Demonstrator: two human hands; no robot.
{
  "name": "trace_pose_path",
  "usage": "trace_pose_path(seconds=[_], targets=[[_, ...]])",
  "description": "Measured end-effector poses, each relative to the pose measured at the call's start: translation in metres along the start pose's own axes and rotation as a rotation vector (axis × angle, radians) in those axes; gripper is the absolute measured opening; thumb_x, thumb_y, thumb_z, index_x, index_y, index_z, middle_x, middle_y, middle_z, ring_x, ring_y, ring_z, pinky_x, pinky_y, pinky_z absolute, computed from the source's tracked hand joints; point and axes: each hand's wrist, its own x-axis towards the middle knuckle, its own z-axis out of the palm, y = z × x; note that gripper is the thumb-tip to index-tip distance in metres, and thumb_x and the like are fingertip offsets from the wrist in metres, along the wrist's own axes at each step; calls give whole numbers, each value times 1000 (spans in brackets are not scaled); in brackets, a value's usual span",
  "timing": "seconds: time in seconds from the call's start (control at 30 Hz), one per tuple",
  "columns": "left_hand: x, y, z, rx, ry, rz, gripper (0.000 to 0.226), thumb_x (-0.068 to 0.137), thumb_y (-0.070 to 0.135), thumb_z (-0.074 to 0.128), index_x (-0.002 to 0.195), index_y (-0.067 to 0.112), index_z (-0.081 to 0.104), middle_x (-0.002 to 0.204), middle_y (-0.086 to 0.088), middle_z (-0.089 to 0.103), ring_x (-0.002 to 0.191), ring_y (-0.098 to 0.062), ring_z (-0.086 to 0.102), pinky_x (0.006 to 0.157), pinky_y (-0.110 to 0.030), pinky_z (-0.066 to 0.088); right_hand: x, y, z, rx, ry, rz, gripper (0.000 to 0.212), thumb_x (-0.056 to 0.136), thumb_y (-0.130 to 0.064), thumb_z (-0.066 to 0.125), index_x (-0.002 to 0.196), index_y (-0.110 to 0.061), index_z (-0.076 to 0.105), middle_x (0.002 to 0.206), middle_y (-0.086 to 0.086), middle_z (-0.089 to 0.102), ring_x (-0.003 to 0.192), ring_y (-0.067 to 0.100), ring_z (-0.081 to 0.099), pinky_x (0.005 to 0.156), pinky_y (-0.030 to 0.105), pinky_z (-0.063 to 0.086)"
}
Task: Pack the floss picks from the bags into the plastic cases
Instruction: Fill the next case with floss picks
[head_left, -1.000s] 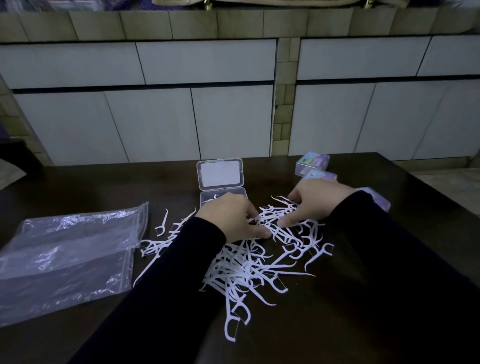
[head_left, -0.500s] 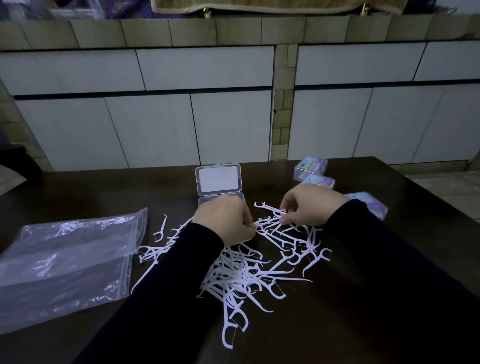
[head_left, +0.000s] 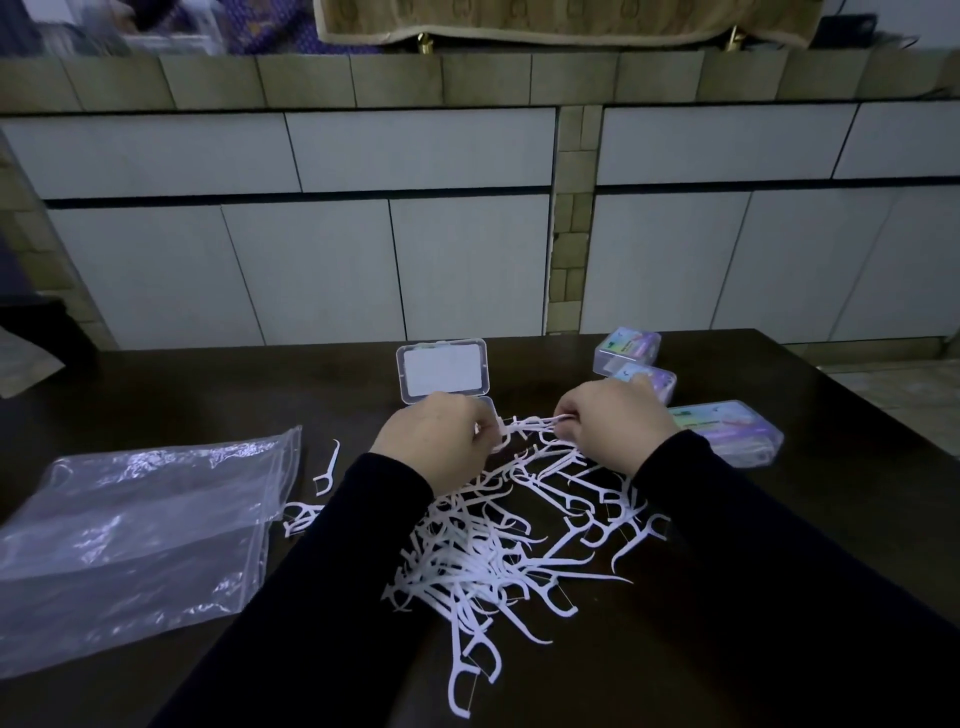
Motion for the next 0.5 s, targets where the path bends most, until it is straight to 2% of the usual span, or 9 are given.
trace_pose_path(seconds=[0.1,0.23,0.37,0.43,0.5], targets=[[1,-9,-2,-113,134,-43,20,97,40,48,101,29,65,87,6,65,77,-15,59,64,-26,45,-2,-1,-2,21,146,24,21,97,-32,53,115,-31,63,104,-5,65,104,18,55,99,40,32],[2,-24,-5,-245,339,-124,18,96,42,51,92,30,64,62,12,55,57,-6,51,54,-24,36,-5,-2,-4,114,355,13,21,98,-35,51,113,-33,66,107,-7,67,105,17,52,97,40,31],[2,-36,-5,-358,488,-192,17,94,37,56,87,25,67,73,10,58,66,-8,53,59,-24,35,-6,-4,1,177,520,-127,21,98,-35,51,110,-33,68,104,-9,66,102,16,52,91,38,27],[3,-40,-3,-383,564,-197,19,93,34,58,89,20,69,77,8,56,70,-11,52,64,-23,35,-3,-11,5,179,621,-225,15,93,-30,60,101,-31,72,92,-7,68,90,19,55,81,37,26],[5,-42,-3,-395,619,-205,19,92,33,60,90,17,71,76,9,55,70,-9,51,61,-18,33,2,-19,10,152,692,-288,7,84,-26,72,90,-28,75,79,-7,68,76,21,55,73,35,22]])
